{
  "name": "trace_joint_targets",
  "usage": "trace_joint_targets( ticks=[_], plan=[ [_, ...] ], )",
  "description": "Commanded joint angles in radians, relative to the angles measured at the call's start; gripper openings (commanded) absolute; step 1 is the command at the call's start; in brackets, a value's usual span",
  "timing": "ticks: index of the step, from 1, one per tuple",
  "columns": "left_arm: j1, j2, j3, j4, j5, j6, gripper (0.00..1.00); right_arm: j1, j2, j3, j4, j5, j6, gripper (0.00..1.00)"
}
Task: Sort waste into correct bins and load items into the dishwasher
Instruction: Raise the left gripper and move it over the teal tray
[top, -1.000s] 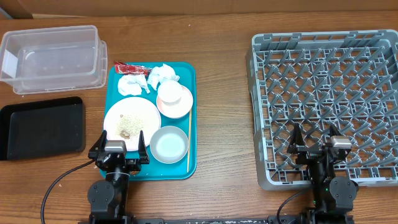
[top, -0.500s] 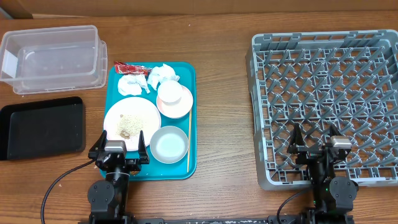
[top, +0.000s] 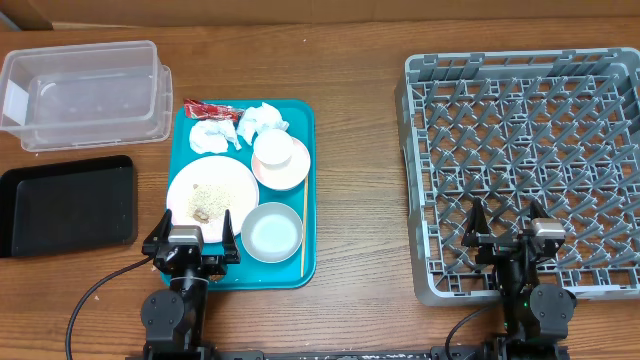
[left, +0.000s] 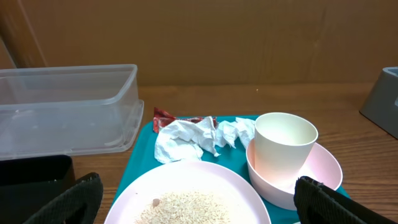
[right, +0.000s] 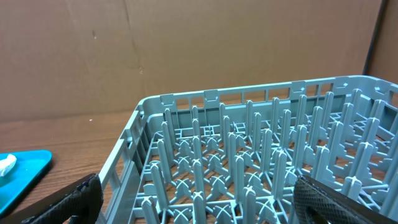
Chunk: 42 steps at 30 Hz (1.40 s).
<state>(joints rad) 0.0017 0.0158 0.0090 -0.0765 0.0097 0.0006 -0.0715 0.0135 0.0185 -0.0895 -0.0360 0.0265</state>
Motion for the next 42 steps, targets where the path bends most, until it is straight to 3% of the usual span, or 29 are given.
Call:
trace_joint_targets(
  ticks=[1,4,11,15,20,23,28,33,38,42],
  plan=[
    [0.006,-0.011,-0.004,-0.001,-0.010,0.015,1.00,-0.002,-0.011,-0.011,0.006,0.009,-0.001,1.00],
    [0.004,-0.011,-0.004,0.013,0.069,-0.066,1.00,-0.002,-0.011,-0.011,0.006,0.009,-0.001,1.00],
    [0.004,-0.010,-0.003,0.034,0.511,-0.698,1.00,-0.002,-0.011,-0.011,0.006,0.009,-0.001,1.00],
    [0.004,-0.010,-0.003,0.057,0.572,-0.809,1.00,-0.002,-0.011,-0.011,0.006,0.009,-0.001,1.00],
    [0.005,-0.010,0.017,0.162,0.657,-0.808,1.00,-0.002,-0.011,-0.011,0.006,0.009,-0.001,1.00],
    [0.005,-0.010,0.068,0.117,0.663,-0.763,1.00,-0.002,-0.011,-0.011,0.006,0.009,-0.001,1.00],
    [0.005,0.028,0.249,-0.188,0.581,-0.562,1.00,-0.002,-0.011,-0.011,0.006,0.009,-0.001,1.00],
    [0.005,0.213,0.458,-0.522,0.417,-0.432,1.00,-0.002,-0.011,-0.011,0.006,0.009,-0.001,1.00],
    [0.005,0.498,0.653,-0.687,0.383,-0.341,1.00,-0.002,-0.011,-0.011,0.006,0.009,-0.001,1.00],
    [0.004,0.676,0.768,-0.731,0.454,-0.322,1.00,-0.002,-0.011,-0.011,0.006,0.009,-0.001,1.00]
  ],
)
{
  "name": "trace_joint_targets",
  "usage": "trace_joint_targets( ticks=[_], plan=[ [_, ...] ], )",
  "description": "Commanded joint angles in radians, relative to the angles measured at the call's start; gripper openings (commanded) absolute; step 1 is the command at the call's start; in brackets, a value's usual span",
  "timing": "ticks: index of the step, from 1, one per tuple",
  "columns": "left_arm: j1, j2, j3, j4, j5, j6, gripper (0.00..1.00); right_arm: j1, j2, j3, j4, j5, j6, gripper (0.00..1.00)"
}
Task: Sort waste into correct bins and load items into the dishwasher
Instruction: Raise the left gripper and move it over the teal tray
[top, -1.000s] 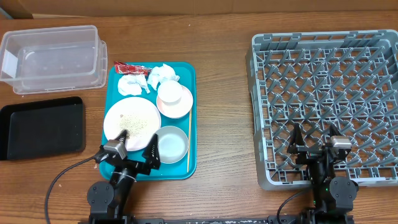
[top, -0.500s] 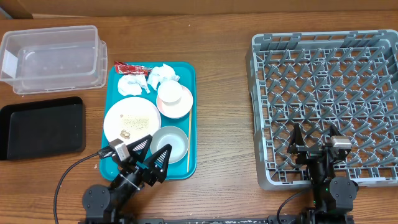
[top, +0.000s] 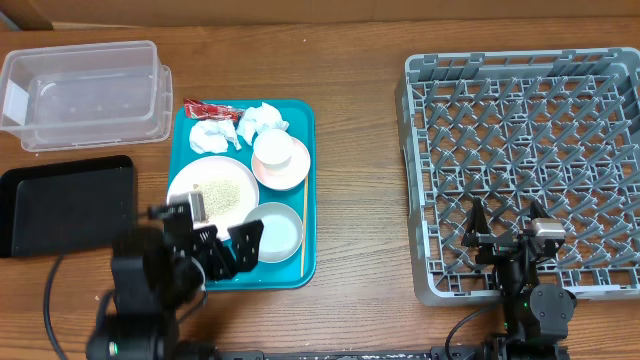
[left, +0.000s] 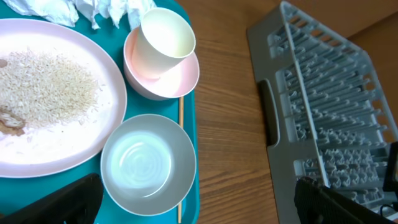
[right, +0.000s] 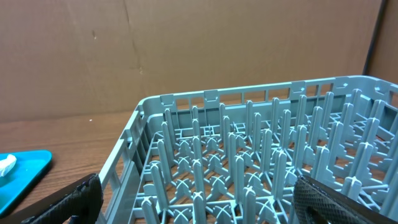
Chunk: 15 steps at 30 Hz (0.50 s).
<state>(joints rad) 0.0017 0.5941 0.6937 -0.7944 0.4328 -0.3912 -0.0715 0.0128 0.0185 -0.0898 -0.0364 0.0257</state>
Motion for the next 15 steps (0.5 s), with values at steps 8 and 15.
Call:
trace_joint_targets(
  ticks=[8,15],
  plan=[
    [0.003,0.294,0.128,-0.050,0.159,0.161,1.00,-0.002,-0.010,-0.011,0.006,0.010,0.000,1.00],
    [-0.017,0.410,0.127,-0.200,-0.181,-0.043,1.00,-0.002,-0.010,-0.011,0.006,0.010,0.000,1.00]
  ],
)
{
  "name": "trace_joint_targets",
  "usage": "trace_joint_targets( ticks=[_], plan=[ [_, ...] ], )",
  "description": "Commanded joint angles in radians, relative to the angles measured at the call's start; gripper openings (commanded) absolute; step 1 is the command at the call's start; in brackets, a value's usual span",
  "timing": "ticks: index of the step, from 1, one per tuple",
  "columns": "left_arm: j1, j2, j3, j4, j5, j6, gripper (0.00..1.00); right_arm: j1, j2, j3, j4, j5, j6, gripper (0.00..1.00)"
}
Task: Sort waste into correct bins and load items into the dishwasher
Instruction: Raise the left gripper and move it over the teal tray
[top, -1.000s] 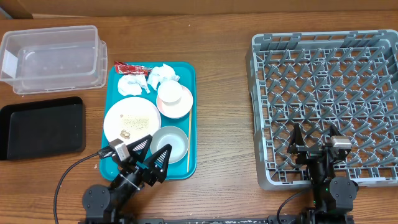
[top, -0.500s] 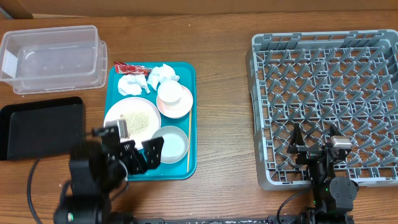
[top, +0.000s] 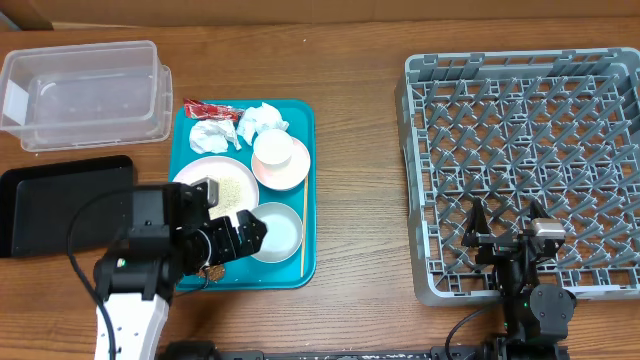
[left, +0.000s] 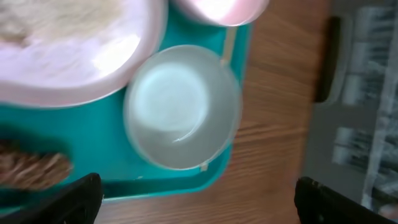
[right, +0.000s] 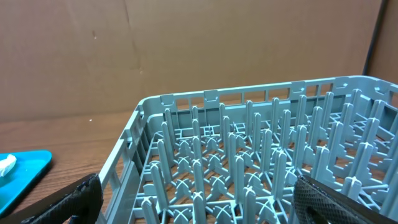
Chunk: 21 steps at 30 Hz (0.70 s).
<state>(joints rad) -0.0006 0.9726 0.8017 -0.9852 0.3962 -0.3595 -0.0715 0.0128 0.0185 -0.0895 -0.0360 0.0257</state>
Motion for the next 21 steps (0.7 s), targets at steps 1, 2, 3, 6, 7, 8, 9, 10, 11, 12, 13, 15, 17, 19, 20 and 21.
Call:
trace_joint_targets(
  ticks=[1,2,3,6,7,8,9,10,11,12,13,15,17,19,20,21],
  plan=[
    [-0.019,0.048,0.019,-0.008,-0.142,-0.075,1.00,-0.002,-0.010,-0.011,0.006,0.009,0.000,1.00],
    [-0.022,0.059,0.019,-0.005,-0.141,-0.076,1.00,-0.002,-0.010,-0.011,0.006,0.009,0.000,1.00],
    [-0.023,0.072,0.019,0.000,-0.138,-0.076,1.00,-0.002,-0.010,-0.011,0.006,0.009,0.000,1.00],
    [-0.022,0.109,0.019,0.020,-0.136,-0.076,1.00,-0.002,-0.010,-0.011,0.006,0.009,0.000,1.00],
    [-0.022,0.122,0.019,0.020,-0.136,-0.075,1.00,-0.002,-0.010,-0.011,0.006,0.009,0.000,1.00],
    [-0.023,0.138,0.019,0.012,-0.134,-0.077,1.00,-0.002,-0.010,-0.011,0.006,0.009,0.000,1.00],
    [-0.023,0.147,0.019,0.013,-0.120,-0.080,1.00,-0.002,-0.010,-0.011,0.006,0.009,0.000,1.00],
    [-0.025,0.164,0.019,0.019,-0.072,-0.071,1.00,-0.002,-0.010,-0.011,0.006,0.009,0.000,1.00],
    [-0.027,0.174,0.019,0.025,-0.050,-0.055,1.00,-0.002,-0.010,-0.011,0.006,0.009,0.000,1.00],
    [-0.029,0.187,0.019,0.031,-0.027,-0.038,1.00,-0.002,-0.010,-0.011,0.006,0.009,0.000,1.00],
    [-0.034,0.202,0.019,0.039,-0.019,-0.028,1.00,-0.002,-0.010,-0.011,0.006,0.009,0.000,1.00],
    [-0.051,0.234,0.019,0.055,-0.022,-0.005,1.00,-0.002,-0.010,-0.011,0.006,0.009,0.000,1.00],
    [-0.071,0.259,0.019,0.059,-0.032,0.009,1.00,-0.002,-0.010,-0.011,0.006,0.009,0.000,1.00],
    [-0.095,0.285,0.019,0.057,-0.082,0.005,1.00,-0.002,-0.010,-0.011,0.006,0.009,0.000,1.00],
    [-0.108,0.297,0.019,0.055,-0.117,-0.007,1.00,-0.002,-0.010,-0.011,0.006,0.009,0.000,1.00],
    [-0.120,0.306,0.019,0.055,-0.150,-0.024,1.00,-0.002,-0.010,-0.011,0.006,0.009,0.000,1.00]
  ],
)
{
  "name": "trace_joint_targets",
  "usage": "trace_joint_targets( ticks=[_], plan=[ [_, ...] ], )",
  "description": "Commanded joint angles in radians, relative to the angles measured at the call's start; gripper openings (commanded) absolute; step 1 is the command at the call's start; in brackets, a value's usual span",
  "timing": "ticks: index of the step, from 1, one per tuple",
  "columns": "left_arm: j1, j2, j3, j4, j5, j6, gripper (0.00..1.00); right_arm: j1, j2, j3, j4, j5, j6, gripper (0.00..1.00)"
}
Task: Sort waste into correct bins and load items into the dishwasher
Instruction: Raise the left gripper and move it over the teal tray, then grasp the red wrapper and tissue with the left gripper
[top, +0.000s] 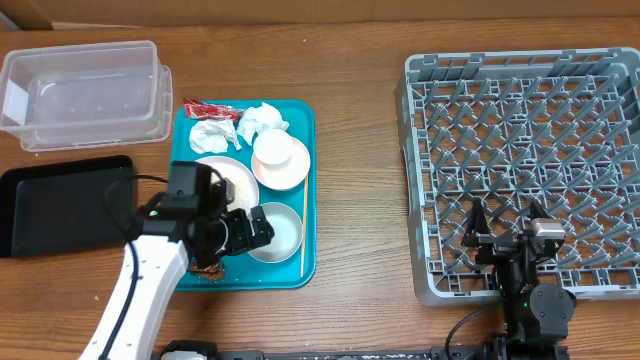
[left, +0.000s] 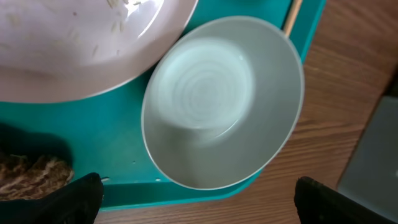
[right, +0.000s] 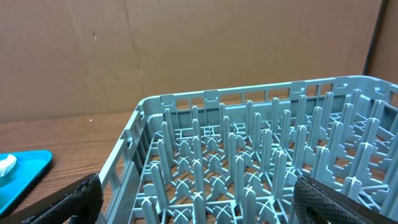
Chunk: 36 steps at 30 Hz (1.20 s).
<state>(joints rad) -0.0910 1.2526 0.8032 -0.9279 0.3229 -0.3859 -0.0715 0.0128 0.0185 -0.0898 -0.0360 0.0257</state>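
A teal tray (top: 300, 130) holds a red wrapper (top: 210, 108), crumpled tissues (top: 262, 118), a cup on a pink saucer (top: 278, 155), a pink plate with rice (top: 228, 180), a grey bowl (top: 278, 232) and a chopstick (top: 303, 228). My left gripper (top: 243, 236) hangs open just over the bowl (left: 224, 99), its fingertips (left: 78, 198) wide apart beyond the tray's front edge (left: 124, 180). The plate (left: 81, 43) shows at upper left. My right gripper (top: 505, 240) rests open over the front of the grey dish rack (top: 525, 150), nothing in it (right: 202, 205).
A clear plastic bin (top: 85, 92) stands at the back left, with a black tray (top: 65, 203) in front of it. A brown scrap (left: 31, 174) lies on the teal tray's front left. The rack (right: 249, 162) fills the right side.
My left gripper has come closer to the grey bowl, which now fills more of its wrist view, and the arm has shifted slightly toward the tray's middle. The right arm has not moved.
My left gripper first rested open at the tray's front edge, looking level across the dishes. Then it was raised and tilted down over the tray. Then it was over the grey bowl, and now nearer to it. The right gripper stayed still throughout.
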Motion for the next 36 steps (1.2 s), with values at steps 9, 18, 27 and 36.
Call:
trace_joint_targets(
  ticks=[9,18,27,36],
  plan=[
    [-0.080,0.072,0.018,0.027,-0.222,-0.060,1.00,-0.002,-0.010,-0.011,0.006,0.009,0.000,1.00],
    [-0.078,0.073,0.081,0.038,-0.211,-0.069,0.87,-0.002,-0.010,-0.011,0.006,0.009,0.000,1.00],
    [-0.078,0.073,0.237,0.090,-0.298,-0.167,0.75,-0.002,-0.010,-0.011,0.006,0.009,0.000,1.00],
    [-0.078,0.116,0.238,0.241,-0.378,-0.201,0.42,-0.002,-0.010,-0.011,0.006,0.009,0.000,1.00]
  ],
)
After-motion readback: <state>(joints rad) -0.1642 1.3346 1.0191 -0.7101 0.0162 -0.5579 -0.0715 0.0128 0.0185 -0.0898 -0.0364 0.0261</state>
